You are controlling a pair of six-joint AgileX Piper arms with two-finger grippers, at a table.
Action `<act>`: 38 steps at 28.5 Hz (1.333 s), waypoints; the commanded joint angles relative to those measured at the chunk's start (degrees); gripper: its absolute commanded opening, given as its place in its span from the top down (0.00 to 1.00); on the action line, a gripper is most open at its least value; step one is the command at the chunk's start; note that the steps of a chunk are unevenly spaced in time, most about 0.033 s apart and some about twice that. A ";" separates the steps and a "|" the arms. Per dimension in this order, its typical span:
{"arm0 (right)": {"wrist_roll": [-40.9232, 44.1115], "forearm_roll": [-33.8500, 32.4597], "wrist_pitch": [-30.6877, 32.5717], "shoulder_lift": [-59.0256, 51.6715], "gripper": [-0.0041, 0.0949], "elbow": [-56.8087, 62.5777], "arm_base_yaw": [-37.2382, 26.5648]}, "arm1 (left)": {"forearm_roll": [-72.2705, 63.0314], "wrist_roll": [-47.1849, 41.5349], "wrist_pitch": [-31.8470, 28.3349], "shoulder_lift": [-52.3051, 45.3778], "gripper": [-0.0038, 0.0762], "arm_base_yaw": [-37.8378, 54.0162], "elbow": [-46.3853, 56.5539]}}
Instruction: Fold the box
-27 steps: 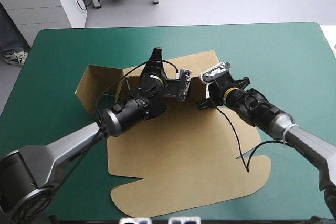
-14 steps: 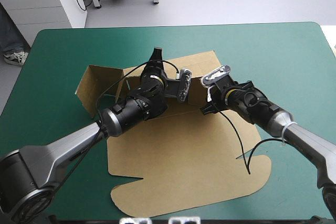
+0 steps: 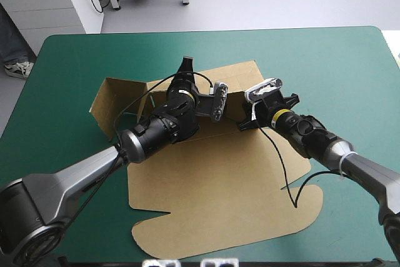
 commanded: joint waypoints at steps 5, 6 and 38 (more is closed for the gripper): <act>-0.24 0.37 -9.03 -1.94 0.94 0.79 -0.85 | -6.14 0.79 3.99 -1.08 0.96 -0.24 0.11; -0.24 0.91 -9.35 -1.94 0.97 0.79 -0.96 | -6.14 0.79 3.99 -1.08 0.96 -0.24 0.11; -0.16 1.88 -8.07 -1.94 0.98 0.79 -1.93 | -9.27 -10.03 8.73 -8.95 0.40 -6.41 -1.99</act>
